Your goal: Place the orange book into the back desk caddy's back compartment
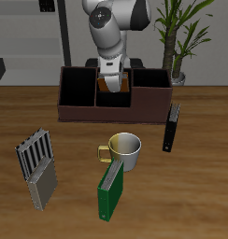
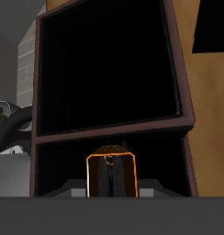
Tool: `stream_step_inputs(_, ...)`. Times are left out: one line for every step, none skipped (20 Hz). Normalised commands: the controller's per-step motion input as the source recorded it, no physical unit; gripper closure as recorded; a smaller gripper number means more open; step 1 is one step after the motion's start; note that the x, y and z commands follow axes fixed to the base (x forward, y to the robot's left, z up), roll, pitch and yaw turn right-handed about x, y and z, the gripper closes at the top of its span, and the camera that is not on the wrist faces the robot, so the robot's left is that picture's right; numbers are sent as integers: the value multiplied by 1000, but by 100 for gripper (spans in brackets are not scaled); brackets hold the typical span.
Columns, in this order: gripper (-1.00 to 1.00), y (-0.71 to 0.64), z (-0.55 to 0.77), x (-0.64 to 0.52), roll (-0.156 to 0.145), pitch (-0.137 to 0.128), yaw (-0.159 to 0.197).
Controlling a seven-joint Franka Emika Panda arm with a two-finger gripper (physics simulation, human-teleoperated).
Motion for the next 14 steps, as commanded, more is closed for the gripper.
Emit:
stream_step_inputs(-100,-11,38,13,17,45,-70)
stream_step_inputs(-100,-19,43,-14,-2,-16,-38)
stream_step_inputs(-100,-38,57,36,-18,-17,-6)
stream_step_inputs(-100,-45,142,-2,-9,-15,-98)
stream_step_inputs(-100,-56,109,-28,-8,-10,-39)
stream_step_inputs(-100,-197,549,-80,27,-80,-217)
stream_step_inputs(-100,21,-6,37,0,0,0)
stream_step_inputs(-100,-109,313,26,3,-93,-105)
stream_step_inputs(-100,-352,863,-16,21,-151,-566)
stream_step_inputs(-100,-37,200,96,-23,2,-144)
stream_step_inputs(-100,-242,618,70,0,-202,-287)
stream_step_inputs(-100,-299,456,60,12,-87,-320)
stream_step_inputs(-100,-493,484,80,-48,-20,-412)
stream_step_inputs(-100,-602,531,157,-42,-91,-390)
